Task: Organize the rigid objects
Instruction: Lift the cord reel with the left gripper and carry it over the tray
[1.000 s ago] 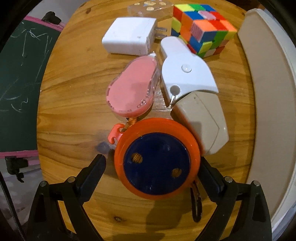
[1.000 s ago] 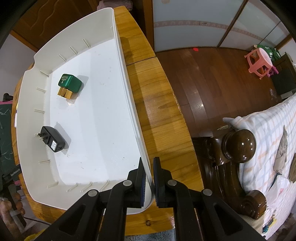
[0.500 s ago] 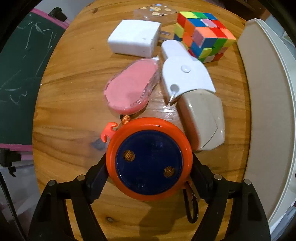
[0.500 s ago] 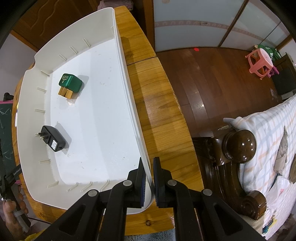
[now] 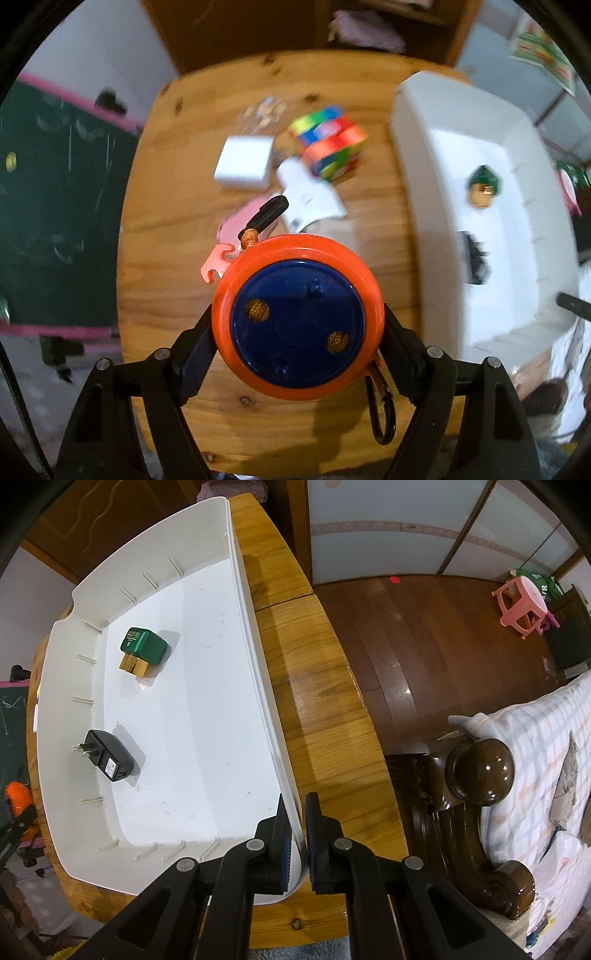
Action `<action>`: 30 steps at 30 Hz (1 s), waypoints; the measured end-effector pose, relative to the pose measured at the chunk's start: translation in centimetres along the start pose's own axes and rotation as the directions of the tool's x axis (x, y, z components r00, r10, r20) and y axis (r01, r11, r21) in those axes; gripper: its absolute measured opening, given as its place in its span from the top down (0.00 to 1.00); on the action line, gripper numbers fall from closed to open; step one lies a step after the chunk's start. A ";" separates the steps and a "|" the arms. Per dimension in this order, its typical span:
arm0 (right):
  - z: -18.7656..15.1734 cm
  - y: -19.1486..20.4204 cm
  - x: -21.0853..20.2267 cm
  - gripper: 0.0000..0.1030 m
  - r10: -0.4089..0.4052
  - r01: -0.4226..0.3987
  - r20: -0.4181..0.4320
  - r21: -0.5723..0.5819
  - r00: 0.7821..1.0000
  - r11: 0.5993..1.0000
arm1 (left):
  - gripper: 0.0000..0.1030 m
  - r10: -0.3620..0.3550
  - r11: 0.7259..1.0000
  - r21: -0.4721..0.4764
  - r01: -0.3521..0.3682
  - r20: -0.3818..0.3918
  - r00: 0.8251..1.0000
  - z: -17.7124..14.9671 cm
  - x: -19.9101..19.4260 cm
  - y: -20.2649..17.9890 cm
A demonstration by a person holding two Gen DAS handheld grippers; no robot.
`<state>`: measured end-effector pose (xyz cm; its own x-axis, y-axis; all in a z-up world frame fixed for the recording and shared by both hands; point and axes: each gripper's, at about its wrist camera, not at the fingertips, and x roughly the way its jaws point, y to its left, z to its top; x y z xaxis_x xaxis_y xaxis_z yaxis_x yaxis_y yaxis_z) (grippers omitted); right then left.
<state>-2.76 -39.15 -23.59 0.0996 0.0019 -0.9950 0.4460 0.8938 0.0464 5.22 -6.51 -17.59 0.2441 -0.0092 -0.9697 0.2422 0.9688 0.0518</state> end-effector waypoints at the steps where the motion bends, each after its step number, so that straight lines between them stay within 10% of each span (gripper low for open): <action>1: 0.0 0.0 0.0 0.94 0.002 -0.002 0.001 0.000 1.000 1.000 | 0.20 0.001 1.000 0.027 -0.001 0.016 1.000 0.3 -0.9 -0.8; 16: -0.6 -0.1 -0.4 0.95 0.028 -0.028 0.020 -0.028 0.999 0.999 | 0.19 -0.070 0.956 0.293 0.029 0.131 0.989 2.7 -7.6 -9.9; 30: -0.9 0.1 -0.7 0.95 0.028 -0.026 0.033 -0.050 0.999 0.998 | 0.19 -0.083 0.908 0.418 0.022 0.128 0.988 5.5 -5.7 -16.4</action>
<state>-3.59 -38.71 -22.94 0.1415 0.0117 -0.9899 0.3984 0.9147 0.0677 4.98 -23.75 -11.57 0.3417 -0.1208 -0.9320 0.6181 0.7759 0.1260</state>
